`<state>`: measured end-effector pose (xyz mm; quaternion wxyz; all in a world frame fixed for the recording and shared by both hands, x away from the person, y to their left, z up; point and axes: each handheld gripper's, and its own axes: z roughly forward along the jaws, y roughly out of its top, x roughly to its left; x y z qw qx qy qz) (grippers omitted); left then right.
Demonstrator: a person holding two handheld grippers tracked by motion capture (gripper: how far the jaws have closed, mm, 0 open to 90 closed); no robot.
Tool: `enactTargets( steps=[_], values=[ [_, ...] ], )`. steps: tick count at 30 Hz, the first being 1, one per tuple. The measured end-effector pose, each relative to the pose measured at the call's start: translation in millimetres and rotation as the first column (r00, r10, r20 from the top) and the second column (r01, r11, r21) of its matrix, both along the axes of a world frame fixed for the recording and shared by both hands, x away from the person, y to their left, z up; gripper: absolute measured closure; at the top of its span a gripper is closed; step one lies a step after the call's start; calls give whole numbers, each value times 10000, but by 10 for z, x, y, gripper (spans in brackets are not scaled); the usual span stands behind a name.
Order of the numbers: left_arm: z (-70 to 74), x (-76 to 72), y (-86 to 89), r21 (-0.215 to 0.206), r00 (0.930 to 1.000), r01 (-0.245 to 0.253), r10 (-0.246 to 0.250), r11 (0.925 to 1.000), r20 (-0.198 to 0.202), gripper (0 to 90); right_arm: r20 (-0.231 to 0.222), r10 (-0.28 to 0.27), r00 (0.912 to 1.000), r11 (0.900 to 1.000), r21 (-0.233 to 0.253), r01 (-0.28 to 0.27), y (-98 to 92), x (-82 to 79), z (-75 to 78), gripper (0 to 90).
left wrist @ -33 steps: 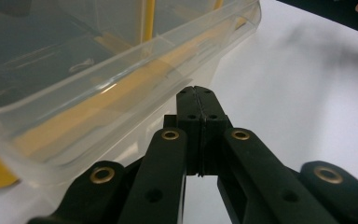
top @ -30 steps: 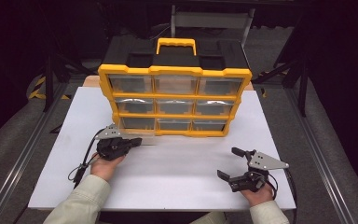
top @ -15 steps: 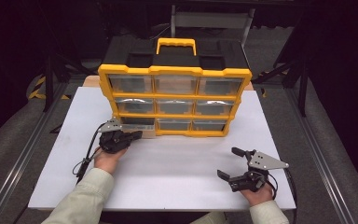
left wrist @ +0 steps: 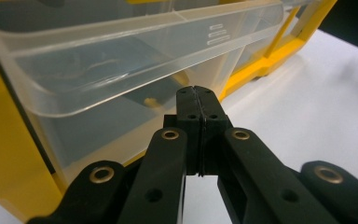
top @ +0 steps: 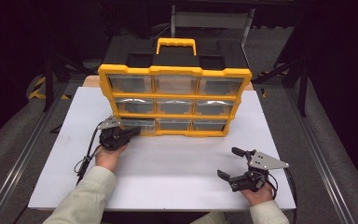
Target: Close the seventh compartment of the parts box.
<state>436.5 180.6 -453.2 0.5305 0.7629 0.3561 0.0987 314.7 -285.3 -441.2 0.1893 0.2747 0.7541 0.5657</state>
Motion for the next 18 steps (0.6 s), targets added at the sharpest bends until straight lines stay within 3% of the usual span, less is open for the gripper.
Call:
enactTargets(
  steps=[9,18],
  values=[
    [-28,55,32,-215,9981,-591,586,9980,-207,892,-6,9,10000,10000,35,-8,-1,2,-3,3],
    [-47,85,61,-128,9959,-854,850,9963,-296,892,-3,-9,10000,10000,81,9,-5,5,-7,3]
  ],
)
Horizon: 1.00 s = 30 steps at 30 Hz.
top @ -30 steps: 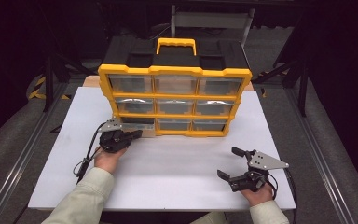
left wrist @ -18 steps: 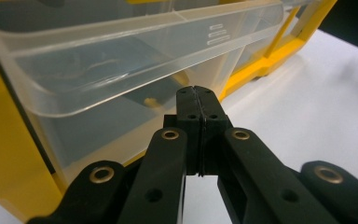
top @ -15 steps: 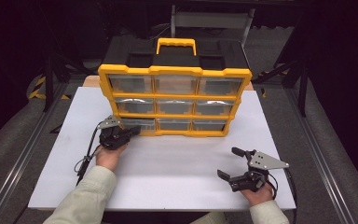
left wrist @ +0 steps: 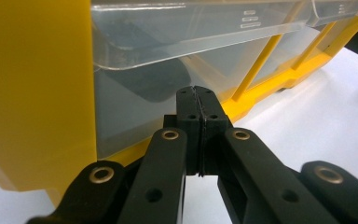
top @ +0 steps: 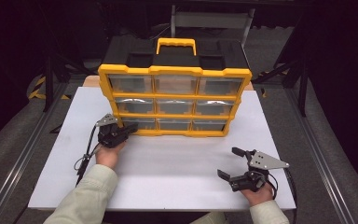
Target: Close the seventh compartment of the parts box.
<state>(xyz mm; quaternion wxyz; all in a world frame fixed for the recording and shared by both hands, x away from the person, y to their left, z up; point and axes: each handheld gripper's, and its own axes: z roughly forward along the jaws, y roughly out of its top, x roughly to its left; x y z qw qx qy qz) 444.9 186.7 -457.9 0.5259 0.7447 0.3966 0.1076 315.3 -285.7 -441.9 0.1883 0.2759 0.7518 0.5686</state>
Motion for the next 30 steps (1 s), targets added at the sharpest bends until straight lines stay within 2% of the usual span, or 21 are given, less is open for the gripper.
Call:
enactTargets(
  steps=[6,10,16,18,19,20,21,26,30],
  values=[
    [4,-3,1,49,10000,-34,34,10000,-8,892,-8,-20,10000,10000,-37,20,0,-1,1,3],
    [22,-32,-10,43,9997,161,-160,9999,-201,890,-12,-11,10000,10000,-10,11,-5,0,0,3],
    [135,-147,-68,334,9971,690,-700,9971,293,837,-23,-63,10000,10000,-44,63,-12,5,1,3],
    [191,-181,-81,610,9947,860,-891,9944,505,756,-3,-109,9999,9999,-29,109,-19,2,6,3],
    [191,-181,-81,610,9947,860,-891,9944,505,693,1,-129,9999,9999,-25,129,-20,2,8,3],
    [228,-207,-97,910,9922,926,-996,9915,750,616,3,-139,9999,9999,-26,139,-22,3,8,3],
    [257,-232,-111,1004,9906,953,-1043,9904,883,616,3,-139,9999,9999,-26,139,-22,3,8,3],
    [388,-308,-132,813,9857,1268,-1347,9886,1012,319,4,-167,9999,9999,-26,167,-23,0,14,3],
    [463,-387,-123,584,9829,1403,-1461,9884,1121,168,11,-162,9999,9999,-32,162,-21,-1,16,3]
  ],
)
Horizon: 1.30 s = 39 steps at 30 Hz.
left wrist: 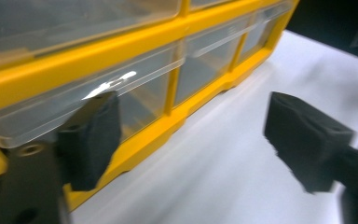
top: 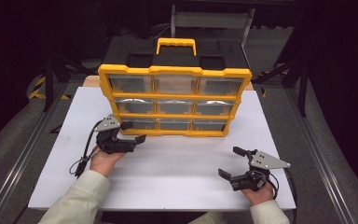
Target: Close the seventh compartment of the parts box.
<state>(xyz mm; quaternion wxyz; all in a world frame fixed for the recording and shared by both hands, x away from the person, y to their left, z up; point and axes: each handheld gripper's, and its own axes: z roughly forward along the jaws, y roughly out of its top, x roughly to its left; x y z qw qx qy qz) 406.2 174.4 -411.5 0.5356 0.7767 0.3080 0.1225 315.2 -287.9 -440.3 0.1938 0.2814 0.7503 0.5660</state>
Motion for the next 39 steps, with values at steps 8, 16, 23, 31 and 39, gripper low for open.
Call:
enactTargets(
  steps=[8,16,23,31,39],
  values=[
    [138,-165,106,-344,9996,255,-251,9991,124,64,6,-7,10000,10000,-5,7,-4,5,2,3],
    [231,-341,276,-553,9984,379,-355,9977,431,43,98,-60,9999,10000,-2,60,-24,0,21,3],
    [222,-465,484,-1299,9990,187,-132,9913,432,29,179,-125,9998,9999,-6,126,-43,-3,36,3],
    [195,-588,664,-1247,9967,3,98,9922,800,23,310,-17,9995,9998,-189,23,-40,-11,58,1],
    [98,-684,835,-1151,9943,-114,235,9933,1040,22,548,19,9985,9991,-420,4,-52,-21,76,1]
  ],
)
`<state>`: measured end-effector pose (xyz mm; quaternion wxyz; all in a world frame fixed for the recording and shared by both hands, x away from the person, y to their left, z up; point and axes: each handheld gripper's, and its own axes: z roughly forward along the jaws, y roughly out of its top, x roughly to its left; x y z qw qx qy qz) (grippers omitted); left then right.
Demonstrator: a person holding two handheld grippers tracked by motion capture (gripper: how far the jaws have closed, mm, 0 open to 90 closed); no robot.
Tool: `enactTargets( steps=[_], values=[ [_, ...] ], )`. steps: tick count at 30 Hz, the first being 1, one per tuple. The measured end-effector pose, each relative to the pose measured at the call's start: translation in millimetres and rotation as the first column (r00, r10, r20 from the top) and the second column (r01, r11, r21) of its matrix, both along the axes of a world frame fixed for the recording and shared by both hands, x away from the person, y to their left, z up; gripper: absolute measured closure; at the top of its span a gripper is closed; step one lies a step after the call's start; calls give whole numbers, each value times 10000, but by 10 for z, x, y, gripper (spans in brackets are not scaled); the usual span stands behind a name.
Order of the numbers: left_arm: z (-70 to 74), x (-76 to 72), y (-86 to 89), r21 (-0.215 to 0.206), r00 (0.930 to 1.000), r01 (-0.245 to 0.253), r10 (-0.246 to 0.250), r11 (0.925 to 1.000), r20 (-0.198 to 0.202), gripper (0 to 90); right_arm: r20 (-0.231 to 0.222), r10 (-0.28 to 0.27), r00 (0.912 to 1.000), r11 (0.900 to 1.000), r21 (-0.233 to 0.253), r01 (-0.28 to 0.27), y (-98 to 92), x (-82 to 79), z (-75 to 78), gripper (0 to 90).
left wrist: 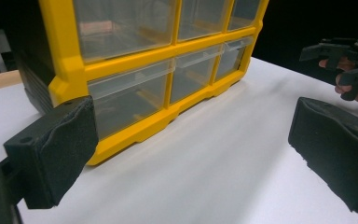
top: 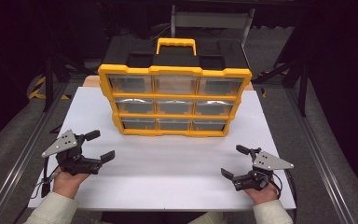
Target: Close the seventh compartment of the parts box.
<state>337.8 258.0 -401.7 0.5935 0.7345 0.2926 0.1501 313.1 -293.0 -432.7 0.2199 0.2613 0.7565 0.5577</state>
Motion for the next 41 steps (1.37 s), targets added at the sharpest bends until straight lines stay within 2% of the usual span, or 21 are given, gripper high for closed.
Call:
enactTargets(
  steps=[8,15,18,20,24,31,35,41],
  values=[
    [-127,-96,170,104,9996,-218,216,9997,195,24,-177,48,9998,10000,62,-47,-16,11,-7,1],
    [-273,-135,272,-37,9994,-349,349,9994,73,25,-89,63,9999,9999,106,-62,-28,9,-12,1],
    [-340,-156,285,223,9989,-324,317,9992,343,24,69,135,9999,9999,74,-136,-45,10,-25,1],
    [-391,-165,266,534,9994,-192,176,9984,313,24,229,172,9996,9999,9,-172,-64,13,-40,0],
    [-477,-147,243,620,9996,-186,171,9979,244,24,245,101,9996,9999,98,-103,-97,15,-59,1],
    [-589,-105,315,-20,9989,-439,438,9990,-163,20,102,111,9999,9999,125,-112,-102,34,-97,1],
    [-624,-102,322,60,9986,-466,467,9989,-245,19,83,127,9999,9997,189,-128,-103,38,-102,1],
    [-628,-95,323,-34,9987,-431,430,9991,-282,19,50,148,9999,9997,205,-149,-100,40,-105,1]
  ],
)
